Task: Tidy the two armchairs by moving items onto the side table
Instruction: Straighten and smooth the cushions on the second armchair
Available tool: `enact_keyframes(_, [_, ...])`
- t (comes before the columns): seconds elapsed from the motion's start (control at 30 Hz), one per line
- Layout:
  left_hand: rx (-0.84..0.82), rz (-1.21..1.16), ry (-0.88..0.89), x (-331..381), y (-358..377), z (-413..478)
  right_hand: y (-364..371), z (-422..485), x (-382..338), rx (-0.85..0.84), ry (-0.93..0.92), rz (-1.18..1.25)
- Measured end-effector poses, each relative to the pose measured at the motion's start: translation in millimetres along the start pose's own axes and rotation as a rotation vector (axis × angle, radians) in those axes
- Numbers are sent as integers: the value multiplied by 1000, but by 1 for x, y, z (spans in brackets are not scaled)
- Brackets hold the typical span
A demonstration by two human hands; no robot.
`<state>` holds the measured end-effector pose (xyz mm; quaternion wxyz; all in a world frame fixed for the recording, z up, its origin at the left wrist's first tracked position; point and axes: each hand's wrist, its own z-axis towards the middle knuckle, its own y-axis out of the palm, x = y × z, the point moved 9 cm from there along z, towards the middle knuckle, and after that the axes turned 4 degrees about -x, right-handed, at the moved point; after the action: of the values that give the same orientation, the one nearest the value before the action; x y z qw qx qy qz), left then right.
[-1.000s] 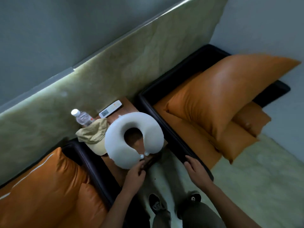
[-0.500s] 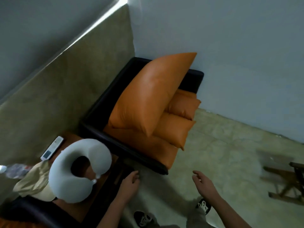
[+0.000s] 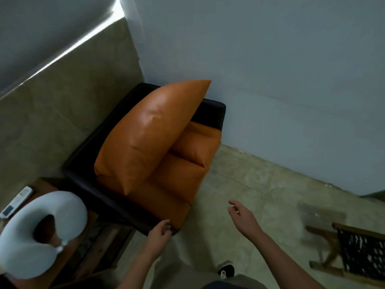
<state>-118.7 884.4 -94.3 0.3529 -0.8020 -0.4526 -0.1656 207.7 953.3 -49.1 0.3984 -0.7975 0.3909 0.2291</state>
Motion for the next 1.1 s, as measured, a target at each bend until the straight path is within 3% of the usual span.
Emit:
enact_keyframes(0.37, [103, -236, 106, 97, -29, 60, -35, 86, -17, -132, 23, -162])
enact_keyframes(0.57, [129, -341, 17, 104, -63, 98, -68, 153, -83, -99, -55, -239])
enact_keyframes(0.77, [213, -484, -29, 112, -84, 113, -73, 236, -165, -202, -257, -363])
enact_keyframes(0.93, [466, -466, -34, 125, -105, 112, -72, 310, -249, -293, -487, -445])
enact_keyframes(1.1, [887, -303, -144, 134, -141, 85, -84, 382, -337, -364, -693, -610])
